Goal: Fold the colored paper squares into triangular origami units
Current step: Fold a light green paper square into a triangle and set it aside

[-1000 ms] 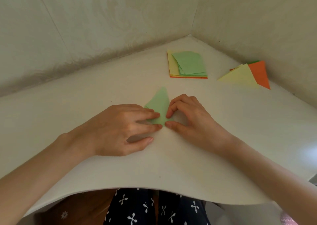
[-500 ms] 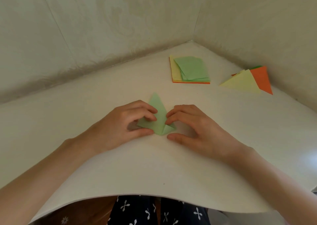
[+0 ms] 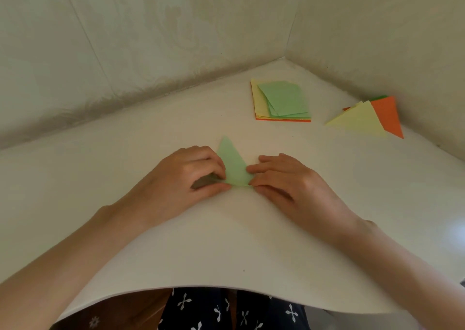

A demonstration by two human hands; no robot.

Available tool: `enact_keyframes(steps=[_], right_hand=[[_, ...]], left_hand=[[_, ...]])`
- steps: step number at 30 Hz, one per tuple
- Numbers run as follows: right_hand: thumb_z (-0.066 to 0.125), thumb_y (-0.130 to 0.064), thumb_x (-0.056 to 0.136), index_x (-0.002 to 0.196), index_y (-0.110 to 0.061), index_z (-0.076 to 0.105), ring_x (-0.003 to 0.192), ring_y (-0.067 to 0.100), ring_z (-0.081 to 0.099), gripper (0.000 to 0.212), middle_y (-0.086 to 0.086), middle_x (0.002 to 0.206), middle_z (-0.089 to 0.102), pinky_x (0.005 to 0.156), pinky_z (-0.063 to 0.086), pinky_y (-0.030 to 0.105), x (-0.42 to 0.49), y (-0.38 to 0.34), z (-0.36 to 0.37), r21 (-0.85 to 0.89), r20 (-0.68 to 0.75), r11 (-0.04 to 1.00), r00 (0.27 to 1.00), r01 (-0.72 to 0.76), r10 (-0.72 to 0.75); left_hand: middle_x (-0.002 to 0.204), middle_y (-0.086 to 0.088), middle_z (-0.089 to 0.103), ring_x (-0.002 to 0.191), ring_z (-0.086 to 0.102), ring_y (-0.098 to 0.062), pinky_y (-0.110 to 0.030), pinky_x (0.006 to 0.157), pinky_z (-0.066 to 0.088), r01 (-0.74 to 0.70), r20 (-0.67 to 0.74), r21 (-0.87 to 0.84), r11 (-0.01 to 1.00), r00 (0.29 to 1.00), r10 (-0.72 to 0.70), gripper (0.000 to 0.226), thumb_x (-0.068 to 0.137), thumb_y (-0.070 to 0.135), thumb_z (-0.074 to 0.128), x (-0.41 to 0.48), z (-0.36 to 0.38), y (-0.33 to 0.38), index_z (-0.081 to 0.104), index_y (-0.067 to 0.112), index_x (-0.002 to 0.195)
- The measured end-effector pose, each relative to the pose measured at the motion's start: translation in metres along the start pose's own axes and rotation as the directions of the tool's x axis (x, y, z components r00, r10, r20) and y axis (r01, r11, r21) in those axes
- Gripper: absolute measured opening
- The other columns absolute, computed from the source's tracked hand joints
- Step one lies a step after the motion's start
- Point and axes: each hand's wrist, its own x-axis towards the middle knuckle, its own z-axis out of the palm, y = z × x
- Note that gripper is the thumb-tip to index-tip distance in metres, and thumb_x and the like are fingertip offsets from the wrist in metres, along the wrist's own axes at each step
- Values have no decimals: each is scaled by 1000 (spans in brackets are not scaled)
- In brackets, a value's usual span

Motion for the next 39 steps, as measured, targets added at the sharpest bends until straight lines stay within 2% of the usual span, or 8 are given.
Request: enact_keyframes(steps=[7, 11, 17, 24, 28, 33, 36, 39], right_hand=[[61, -27, 83, 87, -13, 71, 115, 12, 46, 17, -5, 112, 64, 99, 27, 5, 6, -1, -6, 185, 89, 955, 972, -232, 219], [64, -24, 89, 83, -18, 69, 119, 8, 37, 10, -17, 113, 54, 93, 20, -3, 13, -8, -10, 242, 158, 886, 917, -396, 367], [59, -26, 87, 71, -19, 53, 112, 15, 37, 18, 4, 112, 58, 91, 28, 16, 14, -13, 10, 10, -23, 931, 931, -364, 364], [52, -30, 85, 80, -12, 55, 110, 24, 41, 18, 7, 110, 57, 91, 30, 26, 13, -10, 13, -86, -34, 932, 936, -351, 349], [35, -38, 86, 106, -15, 57, 112, 22, 36, 37, 5, 114, 52, 96, 31, 29, 12, -8, 14, -107, -2, 942, 947, -319, 321], [39, -32, 88, 116, -23, 60, 120, 26, 36, 36, 8, 122, 51, 102, 31, 36, 12, -7, 13, -63, -12, 951, 953, -304, 303], [47, -3, 81, 106, -22, 71, 120, 35, 45, 40, 12, 117, 58, 102, 34, 45, 9, -6, 11, -120, -78, 986, 991, -115, 106], [49, 4, 74, 103, -20, 73, 106, 32, 56, 44, 7, 102, 66, 102, 28, 53, 6, -3, 10, -311, -50, 945, 991, 107, -128]], left_hand=[[90, 13, 57, 86, 48, -2, -13, 79, 36, 201, -27, -125, 972, 978, -206, 43, 79, 55, 50, 7, 2, -3, 68, 15, 81], [90, 11, 54, 88, 47, -10, -25, 80, 38, 324, -13, -134, 937, 945, -328, 53, 72, 62, 50, 12, 6, -2, 68, 13, 81], [92, 2, 52, 91, 49, -19, -28, 79, 36, 417, -56, -102, 903, 904, -423, 25, 79, 33, 72, 17, 10, 5, 58, 14, 70], [88, 6, 44, 84, 40, -14, -26, 75, 34, 413, -114, -3, 911, 905, -410, 30, 75, 45, 65, 15, 13, 3, 50, 20, 74], [95, 7, 43, 90, 44, -15, -33, 80, 39, 303, -88, -28, 953, 949, -304, 17, 89, 33, 60, 9, 9, 2, 49, 21, 93], [108, 4, 57, 93, 51, -16, -30, 81, 36, -123, 16, 151, 981, 992, 122, 32, 87, 10, 43, 2, 6, 1, 62, 23, 109], [110, -3, 68, 92, 56, -15, -29, 83, 39, -219, 98, 244, 945, 975, 201, 38, 86, 8, 41, -6, -1, 0, 70, 12, 109], [111, -4, 69, 91, 64, -18, -31, 84, 42, -206, 140, 257, 944, 975, 175, 40, 84, 11, 39, -9, -6, 5, 71, 9, 108]])
